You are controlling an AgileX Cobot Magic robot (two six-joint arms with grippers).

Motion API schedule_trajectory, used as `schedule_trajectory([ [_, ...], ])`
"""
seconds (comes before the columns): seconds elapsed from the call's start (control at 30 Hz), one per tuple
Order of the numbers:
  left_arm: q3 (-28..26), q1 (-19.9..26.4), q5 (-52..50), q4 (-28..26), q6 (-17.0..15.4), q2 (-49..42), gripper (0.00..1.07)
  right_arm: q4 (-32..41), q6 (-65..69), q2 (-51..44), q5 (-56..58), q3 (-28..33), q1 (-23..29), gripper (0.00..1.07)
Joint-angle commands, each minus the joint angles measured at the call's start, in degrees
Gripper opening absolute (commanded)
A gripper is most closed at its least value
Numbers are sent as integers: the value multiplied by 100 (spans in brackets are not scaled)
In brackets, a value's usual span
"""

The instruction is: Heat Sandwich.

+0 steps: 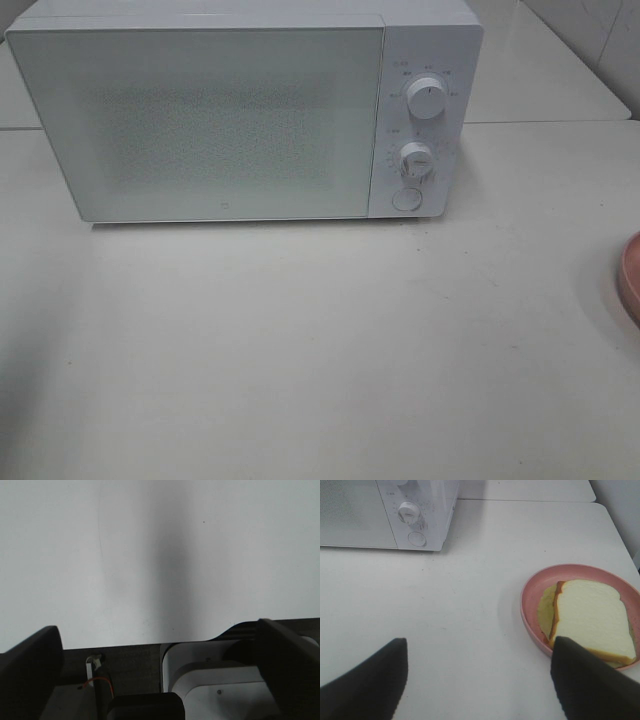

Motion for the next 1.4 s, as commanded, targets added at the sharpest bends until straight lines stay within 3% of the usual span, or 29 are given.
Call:
schedule_trajectory([
  [0.03,40,17,516,40,11,-659,98,0,11,-160,-29,6,-46,76],
  [0.13,223,17,441,34,11,-1049,98,0,11,-160,-29,6,-46,76],
  [0.5,1690,17,-355,63,80,-3541,98,0,11,-160,-29,6,-46,76],
  [1.03,1902,17,-837,11,11,-5678,98,0,11,-160,-29,6,-46,76],
  [1.4,1902,17,-837,-46,11,-5655,98,0,11,-160,-29,6,-46,76],
])
